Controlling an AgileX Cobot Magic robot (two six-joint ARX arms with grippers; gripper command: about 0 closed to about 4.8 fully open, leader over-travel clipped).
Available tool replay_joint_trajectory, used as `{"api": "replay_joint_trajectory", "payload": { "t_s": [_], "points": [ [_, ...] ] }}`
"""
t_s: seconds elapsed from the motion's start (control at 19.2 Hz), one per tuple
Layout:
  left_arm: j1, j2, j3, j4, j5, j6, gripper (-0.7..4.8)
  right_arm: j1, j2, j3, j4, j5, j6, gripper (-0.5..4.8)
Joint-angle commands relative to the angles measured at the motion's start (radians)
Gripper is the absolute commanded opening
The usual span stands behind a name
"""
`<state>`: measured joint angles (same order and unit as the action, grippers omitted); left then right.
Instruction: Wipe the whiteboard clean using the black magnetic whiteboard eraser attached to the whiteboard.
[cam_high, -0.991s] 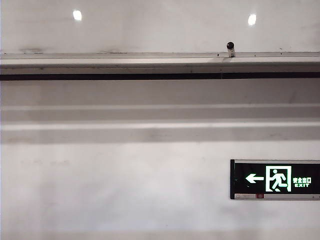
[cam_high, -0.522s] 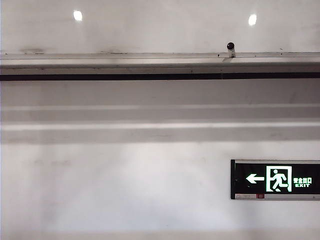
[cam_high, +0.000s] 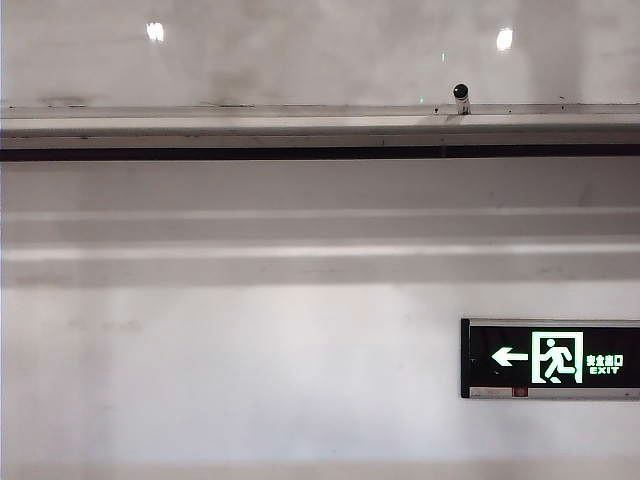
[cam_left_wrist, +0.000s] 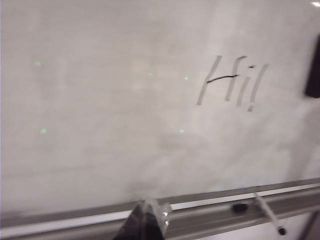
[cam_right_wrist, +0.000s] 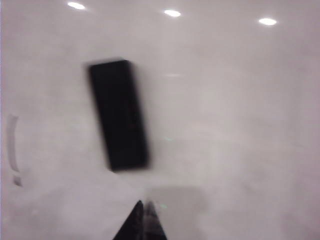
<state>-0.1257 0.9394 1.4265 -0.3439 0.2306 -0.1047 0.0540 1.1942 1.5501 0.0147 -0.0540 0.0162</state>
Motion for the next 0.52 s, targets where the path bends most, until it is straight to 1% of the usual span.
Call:
{"api": "replay_joint_trajectory", "payload": {
  "t_s": [0.05,0.1,0.16,0.21,0.26,0.37,0.47,0.52],
  "points": [
    [-0.031,0.04,0.058,0.002,0.017,0.014,-0.05,0.045,0.124,0.122,0.066,-0.034,-0.036,-0.04],
    [-0.043,0.05,0.068,0.005,0.017,0.022,-0.05,0.068,0.165,0.149,0.111,-0.063,-0.074,0.33],
    [-0.061,0.059,0.073,0.012,0.017,0.023,-0.05,0.09,0.205,0.167,0.173,-0.092,-0.117,1.59],
    [-0.083,0.06,0.074,0.02,0.017,0.023,-0.05,0.104,0.235,0.177,0.227,-0.105,-0.131,3.06],
    [-0.113,0.065,0.074,0.031,0.017,0.023,-0.05,0.111,0.267,0.186,0.288,-0.106,-0.133,4.01],
    [-0.16,0.068,0.074,0.046,0.009,0.028,-0.05,0.113,0.32,0.196,0.381,-0.105,-0.143,4.09],
    [-0.171,0.068,0.074,0.052,0.006,0.049,-0.05,0.118,0.362,0.209,0.439,-0.091,-0.151,4.09],
    [-0.171,0.068,0.074,0.053,0.006,0.048,-0.05,0.118,0.375,0.219,0.44,-0.073,-0.151,4.09]
  ]
}}
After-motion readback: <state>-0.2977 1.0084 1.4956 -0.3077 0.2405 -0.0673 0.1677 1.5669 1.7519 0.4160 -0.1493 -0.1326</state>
